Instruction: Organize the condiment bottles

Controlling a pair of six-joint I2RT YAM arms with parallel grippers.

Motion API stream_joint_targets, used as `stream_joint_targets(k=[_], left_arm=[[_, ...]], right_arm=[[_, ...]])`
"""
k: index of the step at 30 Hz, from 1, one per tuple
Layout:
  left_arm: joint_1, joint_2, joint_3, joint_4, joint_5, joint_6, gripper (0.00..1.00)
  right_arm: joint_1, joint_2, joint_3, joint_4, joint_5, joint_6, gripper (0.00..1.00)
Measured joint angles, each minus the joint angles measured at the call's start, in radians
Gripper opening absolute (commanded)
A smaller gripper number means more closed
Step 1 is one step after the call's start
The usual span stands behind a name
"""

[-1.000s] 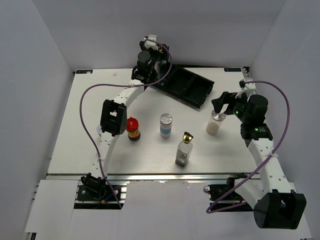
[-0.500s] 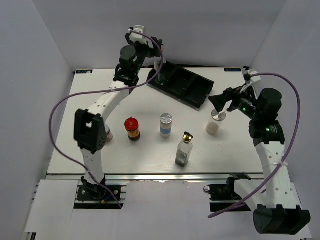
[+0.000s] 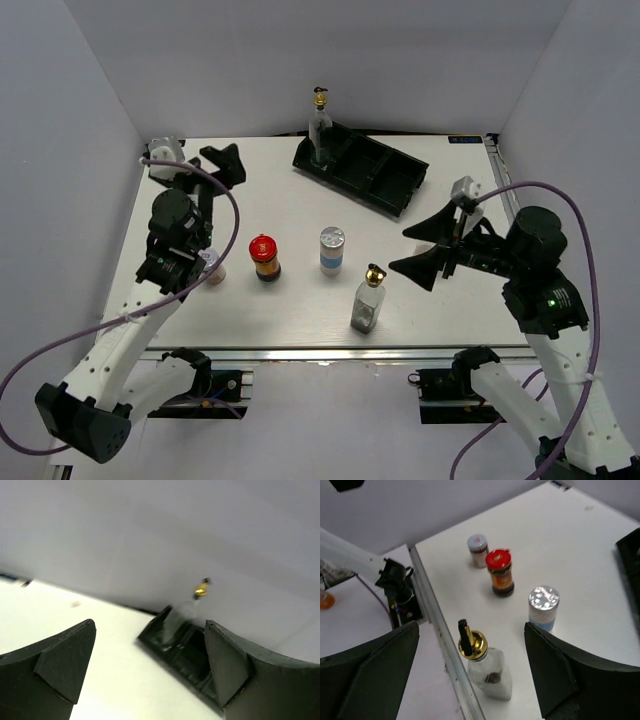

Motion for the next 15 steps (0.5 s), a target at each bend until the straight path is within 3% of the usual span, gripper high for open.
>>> stream_joint_targets(k=[6,15], left_arm=[[0.0,-0.05,-0.091,-0.163,-0.174,-0.046,0.98],[0.0,-0.021,-0.081,-0.272,-0.285,-0.026,0.98]], right_arm=[[0.164,0.075,-0.003,-0.124,0.065,-0.073,0.89],[0.372,0.116,-0.061,-0.172,0.251,-0.176,0.89]])
